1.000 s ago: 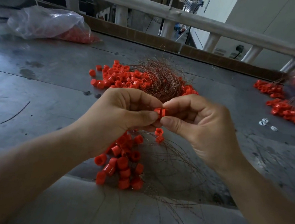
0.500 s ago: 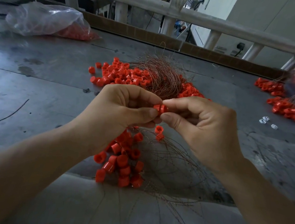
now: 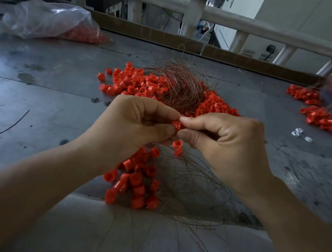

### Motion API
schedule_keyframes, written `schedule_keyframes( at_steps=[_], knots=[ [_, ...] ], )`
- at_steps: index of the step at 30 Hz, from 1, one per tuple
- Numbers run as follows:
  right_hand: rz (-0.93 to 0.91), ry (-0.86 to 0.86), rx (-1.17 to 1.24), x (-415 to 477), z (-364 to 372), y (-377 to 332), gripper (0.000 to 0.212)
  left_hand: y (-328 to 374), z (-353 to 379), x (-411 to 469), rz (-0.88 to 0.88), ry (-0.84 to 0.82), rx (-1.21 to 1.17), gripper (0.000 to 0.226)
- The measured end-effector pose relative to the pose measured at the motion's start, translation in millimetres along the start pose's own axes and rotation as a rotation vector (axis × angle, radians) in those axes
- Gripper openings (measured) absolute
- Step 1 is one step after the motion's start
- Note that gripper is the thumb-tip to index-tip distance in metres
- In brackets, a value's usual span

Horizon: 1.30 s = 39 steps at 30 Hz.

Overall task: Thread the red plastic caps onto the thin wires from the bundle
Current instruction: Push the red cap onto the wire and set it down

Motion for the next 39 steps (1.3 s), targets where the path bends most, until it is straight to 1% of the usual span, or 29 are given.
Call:
schedule_keyframes(
  at_steps=[3,8,14,18,22,25,27,30,33,35,37,39],
  knots=[
    [-0.007,-0.003,-0.008,-0.8,0.0,-1.1,0.023,-1.8,0.9,0.1,-0.042,-0.011,-0.055,0.020],
    [-0.014,-0.006,-0.016,-0.1,-1.1,-3.0,0.021,-1.2,-2.3,-0.8,-0.096,-0.033,-0.113,0.025],
    [-0.014,-0.009,0.043,-0.2,0.2,-2.0,0.018,1.1,0.4,-3.0,-0.146,-0.064,-0.241,0.024],
    [0.037,-0.060,0.144,3.0,-1.4,-0.3,0.019,2.2,-0.9,-2.1,-0.140,-0.073,-0.225,0.025],
    [0.058,-0.093,0.181,3.1,-2.0,0.2,0.022,2.5,-3.5,-1.2,-0.161,-0.098,-0.239,0.026],
    [0.036,-0.105,0.179,2.4,-1.7,0.8,0.025,4.3,-4.4,-1.3,-0.175,-0.090,-0.273,0.034],
    [0.035,-0.112,0.190,3.1,-1.5,1.1,0.025,4.7,-4.0,-1.8,-0.174,-0.083,-0.267,0.043],
    [0.045,-0.126,0.203,4.0,-1.4,2.1,0.025,4.5,-3.5,-1.2,-0.178,-0.086,-0.260,0.050],
    [0.095,-0.184,0.243,3.3,-0.8,3.2,0.022,3.7,-4.1,0.5,-0.184,-0.133,-0.245,0.051],
    [0.117,-0.247,0.227,3.3,0.5,2.7,0.030,3.8,-5.1,-0.5,-0.181,-0.160,-0.265,0.048],
    [0.070,-0.316,0.157,3.3,-0.1,-0.3,0.036,4.1,-6.1,-1.2,-0.187,-0.180,-0.276,0.050],
    [0.039,-0.353,0.120,2.8,-1.5,-3.6,0.029,3.6,-5.7,-1.4,-0.198,-0.208,-0.274,0.056]
  ],
)
Point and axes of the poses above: each hand's wrist, its own x-axis towards the middle knuckle, its own z-axis out of the palm, y = z × x, the point moved 2 cm from there along x, towards the middle knuckle, and after that the axes turned 11 degrees about z, right-handed, at the moved point
